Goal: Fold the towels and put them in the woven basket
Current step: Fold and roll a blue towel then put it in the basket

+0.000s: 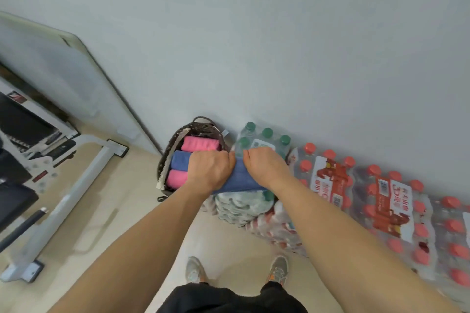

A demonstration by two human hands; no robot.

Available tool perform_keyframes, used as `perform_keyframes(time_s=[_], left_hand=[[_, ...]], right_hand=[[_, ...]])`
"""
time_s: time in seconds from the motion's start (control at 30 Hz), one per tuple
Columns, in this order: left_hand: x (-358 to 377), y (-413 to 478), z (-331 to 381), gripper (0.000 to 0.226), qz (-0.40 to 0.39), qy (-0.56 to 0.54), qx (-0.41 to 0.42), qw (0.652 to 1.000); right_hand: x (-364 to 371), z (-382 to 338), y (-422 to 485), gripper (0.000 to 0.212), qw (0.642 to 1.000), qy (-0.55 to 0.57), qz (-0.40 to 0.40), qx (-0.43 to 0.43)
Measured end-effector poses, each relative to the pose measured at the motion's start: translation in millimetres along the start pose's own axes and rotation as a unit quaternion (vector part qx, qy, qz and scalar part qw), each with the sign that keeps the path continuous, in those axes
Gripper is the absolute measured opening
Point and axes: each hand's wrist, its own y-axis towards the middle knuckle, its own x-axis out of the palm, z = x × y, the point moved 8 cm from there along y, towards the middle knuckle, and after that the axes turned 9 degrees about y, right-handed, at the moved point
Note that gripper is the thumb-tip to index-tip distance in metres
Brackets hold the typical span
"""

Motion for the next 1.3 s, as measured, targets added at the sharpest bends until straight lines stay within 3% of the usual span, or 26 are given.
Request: perform_keyframes(time_s=[0.07,0.13,0.2,0.27,0.37,0.47,0.7,0.87,0.93,1.07,1.2,1.3], left_hand=[[15.3,-11.7,-44.4,0.057,-0.019,-0.074,-0.049,0.996],[40.1,-20.0,-88.2,0.065,-0.065,-0.185,-0.116,0.974],[64.5,-26.0,-113.4,0.067,-0.124,-0.278,-0.120,0.945],[83.4,-27.7,-128.4,0.061,-0.169,-0.378,-0.109,0.903],[105.6,-24.0,-135.0,0.033,-0.200,-0.462,-0.094,0.859],[134.1,-14.3,-139.6,0.034,-0.210,-0.422,-0.091,0.877],[196.6,19.1,-158.2,0.037,-0.194,-0.284,-0.131,0.930],[230.8,35.6,-151.9,0.040,-0.204,-0.251,-0.112,0.939],[236.3,39.5,-146.3,0.044,-0.197,-0.214,-0.091,0.952],[225.2,42.4,-137.5,0.045,-0.091,-0.126,-0.057,0.986],[204.5,24.9,-129.1,0.019,0.055,-0.082,-0.020,0.995],[205.5,5.6,-126.1,0.017,0.081,-0.098,0.012,0.992]], right_hand=[[12.3,-39.7,18.9,0.036,1.000,-0.017,0.000,-0.014],[26.9,-74.7,37.0,0.030,0.998,-0.053,-0.007,-0.043],[40.5,-96.3,51.8,0.030,0.994,-0.085,-0.025,-0.059],[52.1,-102.1,66.0,0.032,0.993,-0.097,-0.033,-0.050],[66.8,-97.4,86.3,0.040,0.996,-0.079,-0.030,-0.002],[86.4,-93.2,108.5,0.043,0.997,-0.055,-0.032,0.042],[161.0,-80.7,149.5,0.024,0.991,-0.044,-0.073,0.101],[207.2,-72.0,152.1,0.037,0.989,-0.038,-0.137,0.047],[213.6,-63.8,152.7,0.041,0.987,-0.019,-0.135,0.082],[213.0,-61.0,154.5,0.036,0.981,-0.014,-0.119,0.150],[194.2,-68.3,152.4,0.029,0.990,-0.078,-0.033,0.116],[189.5,-76.9,145.6,0.032,0.995,-0.083,-0.001,0.050]])
